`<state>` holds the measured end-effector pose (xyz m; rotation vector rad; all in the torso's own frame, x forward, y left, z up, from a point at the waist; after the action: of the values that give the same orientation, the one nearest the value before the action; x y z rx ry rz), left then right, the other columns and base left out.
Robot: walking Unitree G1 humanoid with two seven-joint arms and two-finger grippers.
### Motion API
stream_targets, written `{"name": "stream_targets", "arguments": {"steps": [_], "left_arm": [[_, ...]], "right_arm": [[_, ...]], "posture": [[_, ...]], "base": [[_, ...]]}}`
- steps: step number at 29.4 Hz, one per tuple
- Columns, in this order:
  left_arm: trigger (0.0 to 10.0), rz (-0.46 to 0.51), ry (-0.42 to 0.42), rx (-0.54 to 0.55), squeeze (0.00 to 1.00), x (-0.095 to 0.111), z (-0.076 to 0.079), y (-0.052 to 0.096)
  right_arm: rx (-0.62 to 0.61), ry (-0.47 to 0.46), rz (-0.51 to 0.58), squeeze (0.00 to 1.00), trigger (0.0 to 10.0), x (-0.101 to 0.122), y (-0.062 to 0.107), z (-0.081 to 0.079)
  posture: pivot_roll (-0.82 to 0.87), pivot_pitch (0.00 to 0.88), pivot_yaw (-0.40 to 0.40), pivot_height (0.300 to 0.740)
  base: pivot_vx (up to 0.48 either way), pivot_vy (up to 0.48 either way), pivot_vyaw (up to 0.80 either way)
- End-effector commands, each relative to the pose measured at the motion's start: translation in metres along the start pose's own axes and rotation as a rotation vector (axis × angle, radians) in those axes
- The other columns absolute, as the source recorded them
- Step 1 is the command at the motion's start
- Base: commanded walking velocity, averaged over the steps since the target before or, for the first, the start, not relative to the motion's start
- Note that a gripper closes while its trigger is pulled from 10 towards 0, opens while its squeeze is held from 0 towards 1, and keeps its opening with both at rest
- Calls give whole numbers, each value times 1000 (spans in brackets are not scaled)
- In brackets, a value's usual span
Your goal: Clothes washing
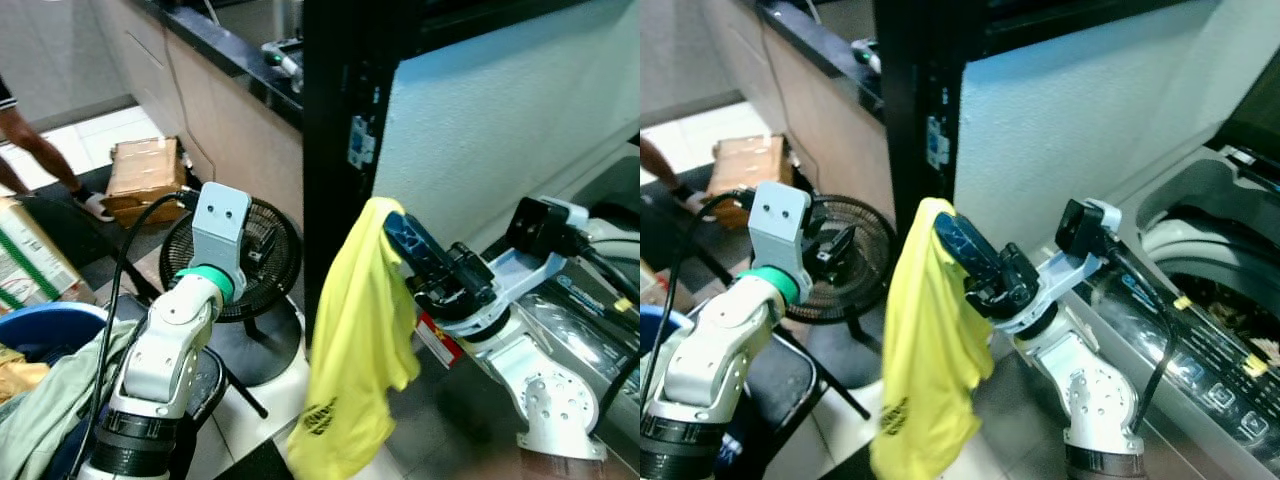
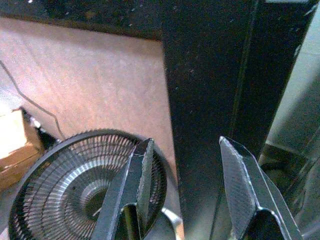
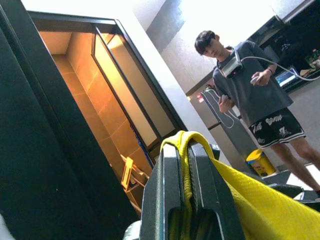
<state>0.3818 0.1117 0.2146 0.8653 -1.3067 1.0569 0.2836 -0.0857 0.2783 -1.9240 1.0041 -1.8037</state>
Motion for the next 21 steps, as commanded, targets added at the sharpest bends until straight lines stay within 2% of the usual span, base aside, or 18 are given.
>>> {"name": "stream_targets", "arguments": {"steps": [1,6,8,9,10,11,12,13,14,16,21], "left_arm": [[10000,-16,-2,0,0,-5,-1,2],[10000,-7,-5,1,0,-1,-1,2],[10000,6,-8,8,0,3,-2,2],[10000,6,-8,8,0,3,-2,2],[10000,16,-13,29,0,6,-6,2],[10000,27,-16,49,0,9,-11,1],[10000,35,-21,62,0,11,-14,0],[10000,35,-21,62,0,11,-14,0],[10000,40,-24,68,0,13,-15,-1],[10000,50,-29,67,0,17,-14,-3],[10000,54,-31,63,0,18,-12,-3]], "right_arm": [[41,-11,39,0,10000,7,-2,-7],[9,16,56,0,10000,13,-9,0],[-133,111,31,0,10000,14,-15,24],[-133,111,31,0,10000,14,-15,24],[-373,228,-49,0,10000,12,-13,64],[-561,354,-94,0,10000,20,-4,94],[-661,426,-98,0,10000,29,2,109],[-661,426,-98,0,10000,29,2,109],[-729,465,-68,0,10000,41,6,117],[-723,462,-11,0,10000,53,6,115],[-735,494,-30,0,10000,53,9,115]], "posture": [[122,36,73,740],[128,34,70,740],[128,34,70,740],[128,34,70,740],[133,36,79,740],[129,35,84,740],[129,35,84,740],[129,35,84,740],[129,35,84,740],[135,32,82,740],[135,32,82,740]], "base": [[0,0,-800],[0,0,-800],[0,0,-800],[0,0,-800],[0,0,-800],[0,0,-800],[0,0,-800],[0,0,-800],[0,0,-800],[0,0,-800],[0,0,-800]]}}
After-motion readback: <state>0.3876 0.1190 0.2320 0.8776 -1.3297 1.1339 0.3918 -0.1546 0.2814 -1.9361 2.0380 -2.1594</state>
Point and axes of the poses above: a point about 5 cm out from each wrist's last joint towards the gripper, its own y axis pointing back from the gripper into the wrist, its own x axis along the axis of the wrist's last joint, z = x × y, the point moved 6 cm from there along -y, pointing out of the wrist towards the gripper, and after that the axes turned 14 degrees about y, right-handed, at the moved point
